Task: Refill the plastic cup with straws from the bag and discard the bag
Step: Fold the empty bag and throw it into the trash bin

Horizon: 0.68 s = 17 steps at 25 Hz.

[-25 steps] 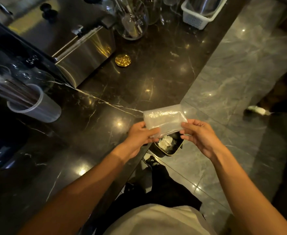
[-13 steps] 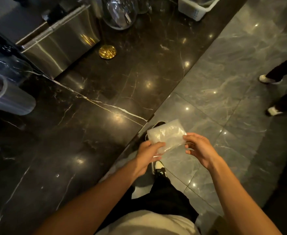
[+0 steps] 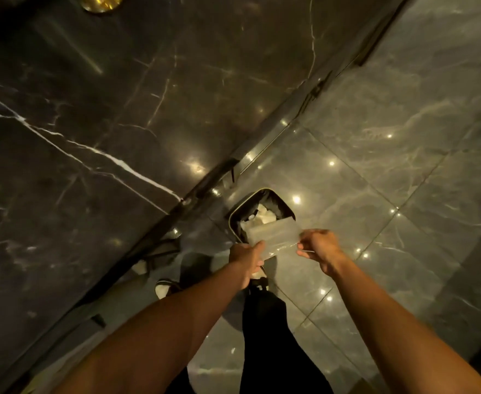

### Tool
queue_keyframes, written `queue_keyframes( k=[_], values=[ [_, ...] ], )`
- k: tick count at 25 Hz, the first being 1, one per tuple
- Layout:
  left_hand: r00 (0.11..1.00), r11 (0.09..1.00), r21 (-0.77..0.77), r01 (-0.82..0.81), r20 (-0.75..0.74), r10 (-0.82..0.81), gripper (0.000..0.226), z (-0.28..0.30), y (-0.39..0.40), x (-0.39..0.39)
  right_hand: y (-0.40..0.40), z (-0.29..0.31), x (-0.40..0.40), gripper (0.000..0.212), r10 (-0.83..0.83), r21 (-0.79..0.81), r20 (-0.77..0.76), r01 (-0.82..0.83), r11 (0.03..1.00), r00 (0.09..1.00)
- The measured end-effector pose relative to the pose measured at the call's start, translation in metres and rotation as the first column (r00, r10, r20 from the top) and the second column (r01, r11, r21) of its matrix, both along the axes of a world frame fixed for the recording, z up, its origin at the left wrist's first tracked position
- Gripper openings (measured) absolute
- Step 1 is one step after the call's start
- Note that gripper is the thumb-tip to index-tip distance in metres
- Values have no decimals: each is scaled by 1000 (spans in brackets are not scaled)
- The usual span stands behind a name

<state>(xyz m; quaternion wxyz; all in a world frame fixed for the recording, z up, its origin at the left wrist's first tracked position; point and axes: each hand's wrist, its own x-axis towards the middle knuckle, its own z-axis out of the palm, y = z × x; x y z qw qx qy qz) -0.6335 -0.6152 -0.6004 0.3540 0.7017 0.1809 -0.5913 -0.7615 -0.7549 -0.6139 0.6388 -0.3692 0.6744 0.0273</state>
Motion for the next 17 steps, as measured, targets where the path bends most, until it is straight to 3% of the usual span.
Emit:
queue_keyframes(
  k=[3, 8, 11, 17],
  values=[
    [1000, 999, 36, -19, 10, 19, 32, -49, -12, 3, -8, -44, 7, 13, 29, -22, -36, -29, 999, 999],
    [1000, 998, 60, 7, 22, -8, 63, -117, -22, 10, -21, -97, 19, 14, 45, -10, -28, -46, 999, 999],
    [987, 983, 110, 147, 49, -153, 88, -144, -21, 13, -26, -111, 24, 9, 51, -11, -83, -52, 999, 995],
    [934, 946, 140, 291, 175, -313, 44, -110, -11, 17, -23, -86, 31, 10, 162, 5, -47, -162, 987, 986]
  ],
)
